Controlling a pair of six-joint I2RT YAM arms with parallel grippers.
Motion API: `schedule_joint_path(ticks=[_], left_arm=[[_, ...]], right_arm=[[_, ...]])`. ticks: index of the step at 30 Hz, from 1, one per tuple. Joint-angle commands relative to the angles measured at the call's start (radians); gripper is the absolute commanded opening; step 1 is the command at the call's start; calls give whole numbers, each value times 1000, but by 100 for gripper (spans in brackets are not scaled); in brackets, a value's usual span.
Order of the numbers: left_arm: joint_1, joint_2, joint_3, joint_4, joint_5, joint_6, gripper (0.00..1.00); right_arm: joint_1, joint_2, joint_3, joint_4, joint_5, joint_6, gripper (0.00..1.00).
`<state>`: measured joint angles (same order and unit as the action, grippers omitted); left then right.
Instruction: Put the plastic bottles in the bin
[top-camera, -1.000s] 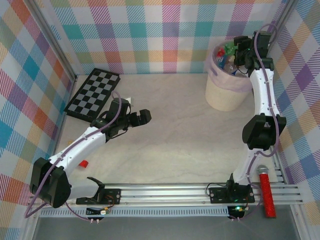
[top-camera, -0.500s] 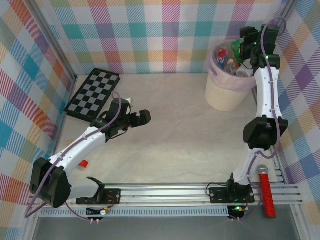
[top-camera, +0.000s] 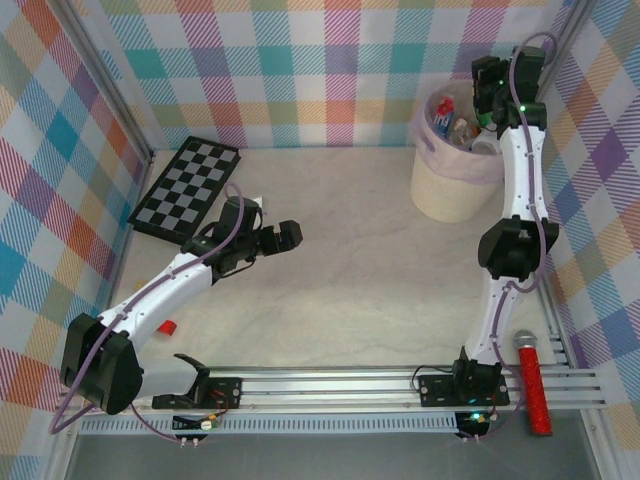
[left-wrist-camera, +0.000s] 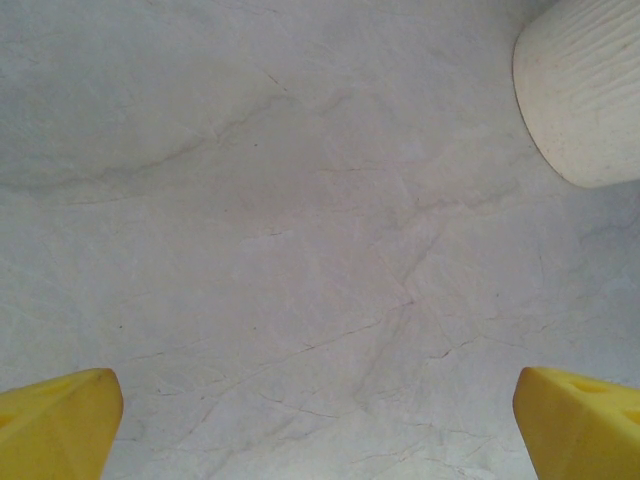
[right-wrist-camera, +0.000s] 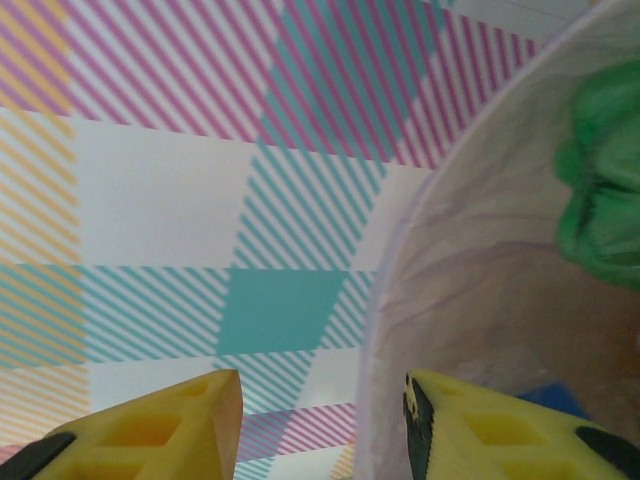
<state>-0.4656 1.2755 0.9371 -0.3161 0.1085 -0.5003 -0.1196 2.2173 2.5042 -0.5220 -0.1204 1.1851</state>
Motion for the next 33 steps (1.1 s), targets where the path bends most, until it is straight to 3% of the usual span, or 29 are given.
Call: schedule_joint_path(ticks=[1,6,13,20,26,30,33], left_arm=[[12,-9,-5,-23,-23,23,100],[12,-8,18,-39,-46,50,100],[19,-7,88,-123,-133,149,100],[70,-48,126,-195,-235,236,100],[119,-125,86,-204,-380,291,100],[159,-177,-13,-137,-533,291,100],[200,-207,-110,-66,-609,269,100]], right_arm=[[-4,-23,25,-22,9,-72,48],[6,-100,-1,-72,1,-198,53],[52,-326,-215,-89,-41,-377,58],[213,-562,-469,-115,-13,-708,69],[410,-766,-787,-99,60,-1032,87],[474,-893,-1061,-75,65,-1068,99],[475,-1001,-1327,22,82,-1037,99]])
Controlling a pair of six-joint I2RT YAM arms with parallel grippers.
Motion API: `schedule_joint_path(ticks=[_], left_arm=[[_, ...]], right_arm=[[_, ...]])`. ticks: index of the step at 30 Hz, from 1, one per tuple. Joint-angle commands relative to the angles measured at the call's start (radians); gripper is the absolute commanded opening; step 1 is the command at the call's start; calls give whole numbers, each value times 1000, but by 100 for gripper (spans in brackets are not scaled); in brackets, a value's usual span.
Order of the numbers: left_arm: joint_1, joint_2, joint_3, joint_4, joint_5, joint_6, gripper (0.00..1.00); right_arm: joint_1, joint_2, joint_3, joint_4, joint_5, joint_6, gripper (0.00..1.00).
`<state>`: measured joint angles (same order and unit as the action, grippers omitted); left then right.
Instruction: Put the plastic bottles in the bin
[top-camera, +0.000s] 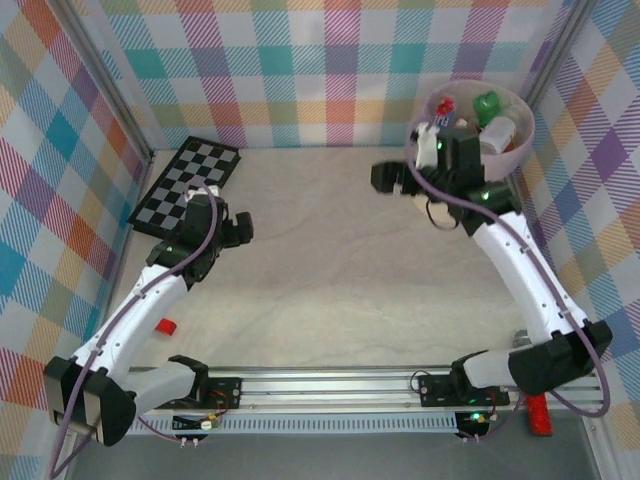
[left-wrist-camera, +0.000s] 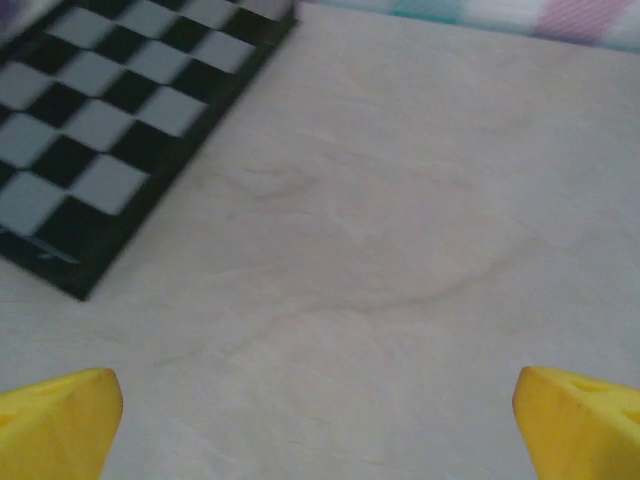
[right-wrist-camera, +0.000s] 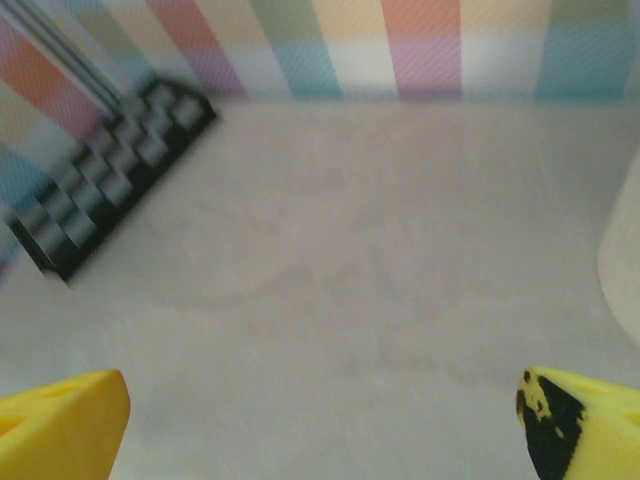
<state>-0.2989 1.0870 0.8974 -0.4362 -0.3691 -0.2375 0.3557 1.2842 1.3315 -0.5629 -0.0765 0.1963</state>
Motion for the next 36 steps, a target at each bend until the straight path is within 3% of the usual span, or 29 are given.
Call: schedule_joint_path(ticks=[1,5,9,16,23,26,30,36], left_arm=[[44,-25,-105,84,-154,-2,100],[70,-20,-223,250,-186,21,100],[78,34,-287,391,-151,85,100],[87,171,-373,711,-50,173,100],[99,309,-437,986,-14,182,100],[104,316,-433,987,-38,174,100],[118,293,-487,1082,-4,223,100],[158,321,-477,1117,73,251,100]], right_arm=[[0,-100,-242,103,55,-46,99],[-1,-177,-515,262,183,-39,99],[-16,-185,-709,443,291,-42,99],[-82,-158,-773,559,388,-124,99],[-187,-15,-888,916,287,-139,99],[-218,55,-863,1005,231,-136,99],[-236,158,-773,975,172,-138,99],[-249,94,-853,1058,183,-125,99]])
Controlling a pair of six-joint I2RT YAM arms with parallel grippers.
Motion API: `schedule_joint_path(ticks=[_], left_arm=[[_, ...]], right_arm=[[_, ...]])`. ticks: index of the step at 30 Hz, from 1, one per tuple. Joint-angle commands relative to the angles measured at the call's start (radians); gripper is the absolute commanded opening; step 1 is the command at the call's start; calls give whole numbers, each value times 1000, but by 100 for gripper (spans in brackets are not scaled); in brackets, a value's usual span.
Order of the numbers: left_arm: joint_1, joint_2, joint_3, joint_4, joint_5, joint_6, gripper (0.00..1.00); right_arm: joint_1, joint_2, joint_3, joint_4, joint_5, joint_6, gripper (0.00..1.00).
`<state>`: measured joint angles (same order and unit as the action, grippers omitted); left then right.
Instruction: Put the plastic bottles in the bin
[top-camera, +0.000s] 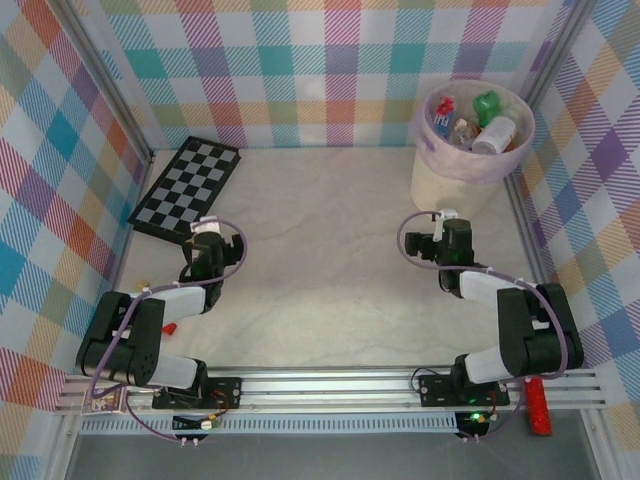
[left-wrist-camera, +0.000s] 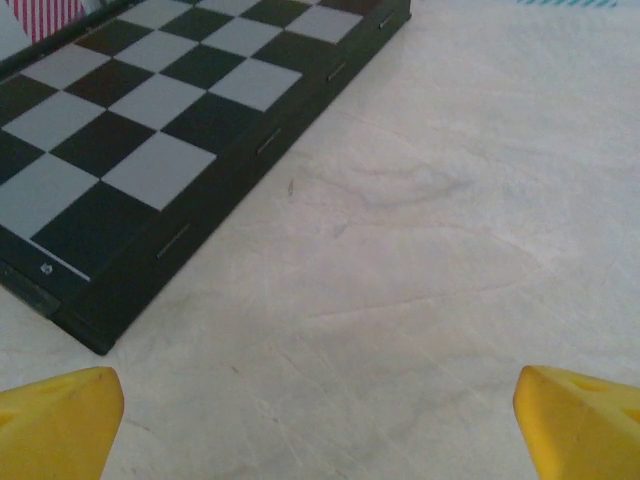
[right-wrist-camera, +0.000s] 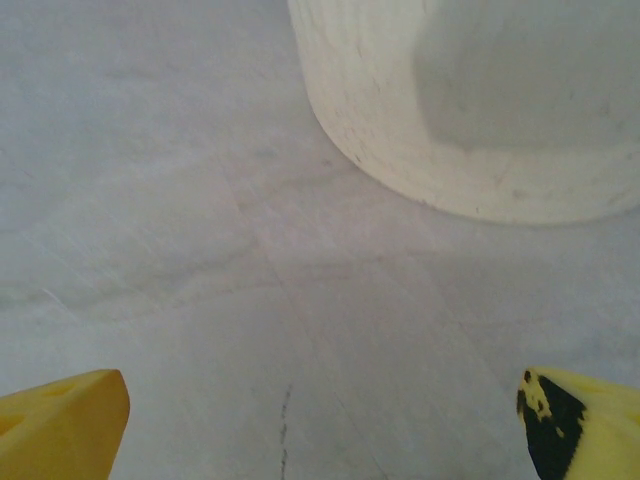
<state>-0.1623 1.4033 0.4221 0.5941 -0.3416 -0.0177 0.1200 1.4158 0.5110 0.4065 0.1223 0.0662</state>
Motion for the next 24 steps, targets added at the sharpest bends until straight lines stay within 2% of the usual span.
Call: schedule_joint_path(ticks=[1,5,9,13,20,24], left_arm=[[29,6,0,84,64,32,100],[49,14,-5,106,96,28,100],[98,90,-34,235,145,2,100],[113,162,-46,316,167,-9,100],[112,167,-40,309,178,-4,100],[103,174,-35,308,167,4,100]], right_arm=[[-17,-38,-33,91,-14,9,99],[-19,-24,-15,70,-19,7,99],[-34,-34,-62,177,16,-44,99],[-53,-23,-61,203,-12,-56,99],[-88,128,-117,473,-36,-43,99],[-92,115,-117,446,-27,-32,99]])
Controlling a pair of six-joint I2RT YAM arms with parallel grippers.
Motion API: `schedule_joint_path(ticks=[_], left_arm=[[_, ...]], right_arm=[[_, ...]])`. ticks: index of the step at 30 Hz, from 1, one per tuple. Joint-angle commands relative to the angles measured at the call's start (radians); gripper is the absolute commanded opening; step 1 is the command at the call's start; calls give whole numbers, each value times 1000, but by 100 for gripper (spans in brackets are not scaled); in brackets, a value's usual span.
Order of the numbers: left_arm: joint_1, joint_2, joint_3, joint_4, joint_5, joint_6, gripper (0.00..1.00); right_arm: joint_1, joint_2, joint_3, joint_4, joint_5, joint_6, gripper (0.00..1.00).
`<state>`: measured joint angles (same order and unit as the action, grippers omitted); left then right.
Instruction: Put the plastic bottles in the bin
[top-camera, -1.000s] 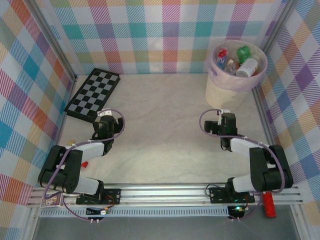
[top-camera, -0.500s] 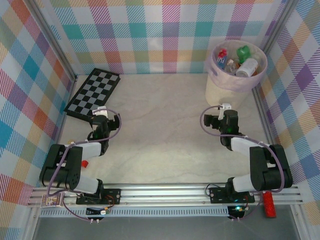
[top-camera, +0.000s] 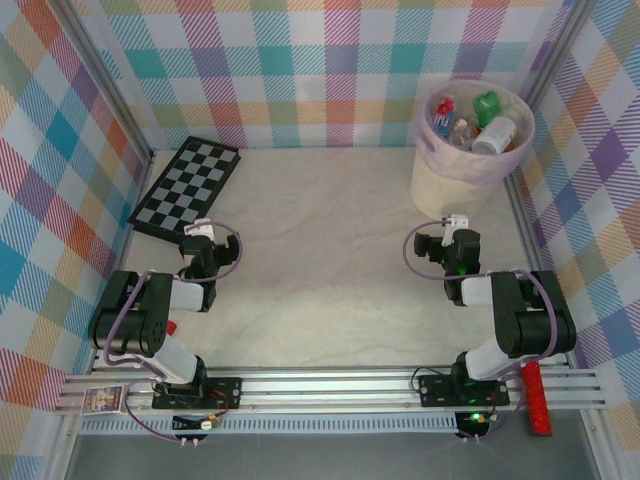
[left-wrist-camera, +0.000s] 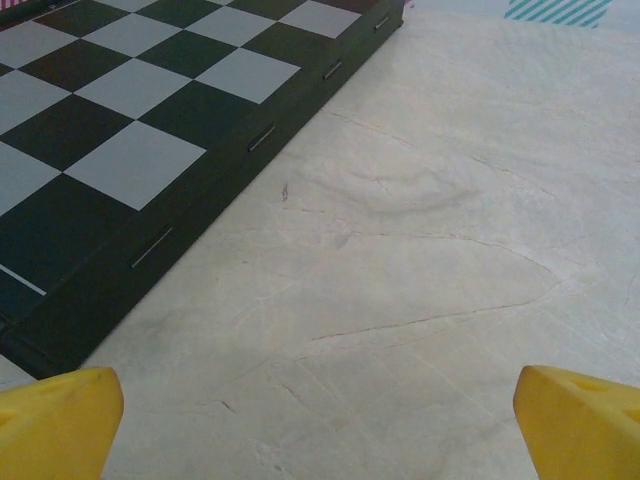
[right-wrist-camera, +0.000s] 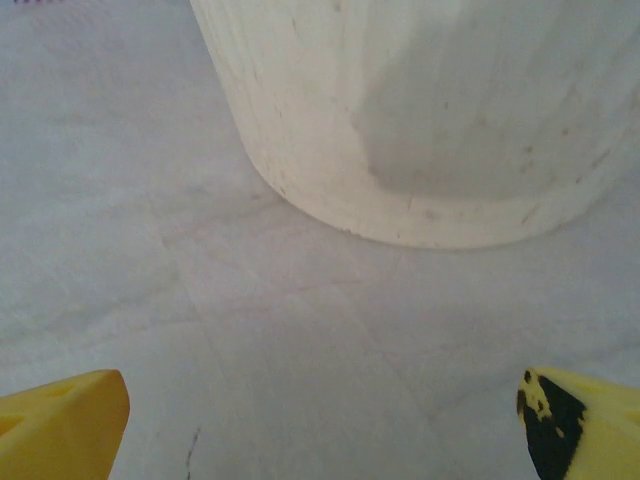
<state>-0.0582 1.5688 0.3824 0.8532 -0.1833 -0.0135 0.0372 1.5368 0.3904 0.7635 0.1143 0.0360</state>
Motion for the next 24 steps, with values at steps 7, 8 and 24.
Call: schedule_joint_path(ticks=[7,8,24], left_arm=[[-2,10,7,45,4,0,100],[-3,10,7,45,3,0,100],[-24,11,20,23,-22,21,100]], right_arm=[[-35,-11,-33,151,-34,26,99],[-36,-8,-21,135,-35,24,99],[-29,-8,2,92,-27,16,99]])
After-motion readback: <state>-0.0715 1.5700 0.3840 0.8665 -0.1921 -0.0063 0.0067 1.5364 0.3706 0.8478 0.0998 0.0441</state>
